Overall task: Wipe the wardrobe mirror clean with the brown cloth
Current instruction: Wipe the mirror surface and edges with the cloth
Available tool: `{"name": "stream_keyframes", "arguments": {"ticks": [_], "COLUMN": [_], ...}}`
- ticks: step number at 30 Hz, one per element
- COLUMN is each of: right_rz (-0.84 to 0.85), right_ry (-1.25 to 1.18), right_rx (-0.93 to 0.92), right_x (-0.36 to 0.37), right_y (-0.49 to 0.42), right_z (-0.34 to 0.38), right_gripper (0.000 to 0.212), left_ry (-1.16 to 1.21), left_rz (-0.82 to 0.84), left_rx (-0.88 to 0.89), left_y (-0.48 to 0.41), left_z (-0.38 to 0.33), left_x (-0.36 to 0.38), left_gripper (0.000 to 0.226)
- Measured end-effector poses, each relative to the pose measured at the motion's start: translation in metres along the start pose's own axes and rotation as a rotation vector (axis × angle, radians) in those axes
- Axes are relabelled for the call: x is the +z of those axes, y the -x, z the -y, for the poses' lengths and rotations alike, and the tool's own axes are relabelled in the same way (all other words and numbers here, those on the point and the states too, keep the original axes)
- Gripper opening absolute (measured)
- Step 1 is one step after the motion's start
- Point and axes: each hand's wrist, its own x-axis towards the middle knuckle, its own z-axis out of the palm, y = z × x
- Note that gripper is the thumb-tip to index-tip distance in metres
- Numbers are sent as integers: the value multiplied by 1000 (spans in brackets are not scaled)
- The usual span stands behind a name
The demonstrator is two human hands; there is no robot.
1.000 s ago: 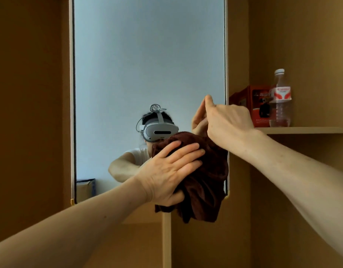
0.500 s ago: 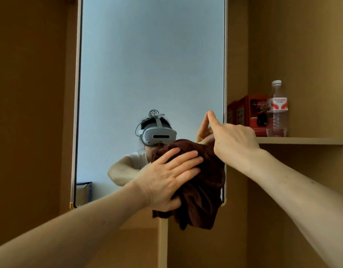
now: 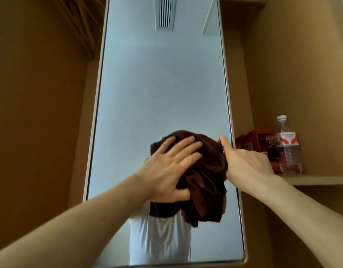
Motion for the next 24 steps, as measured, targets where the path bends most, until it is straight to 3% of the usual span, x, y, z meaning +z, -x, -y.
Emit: {"name": "stream_keyframes", "arguments": {"ticks": [7,10,17,24], "right_rz": [-17,-64,14,-31], "right_ry": [89,61,168,139], "right_rx": [-28,-9,-26,62], "right_x": [8,1,11,-14], "right_y": [5,-5,8,-17], "right_z": [8,6,8,2], "right_gripper": [78,76,78,66], "left_ry": [2,-5,-18,-16], "left_rz": [-186,-191,-154,-195], "left_rx": [-17,9,-24,-33], "left_y": [-2,-2,-1,-1], "left_z": [0,1,-3,-3], "left_x": [24,24,21,25], "left_gripper": [79,80,81,82]}}
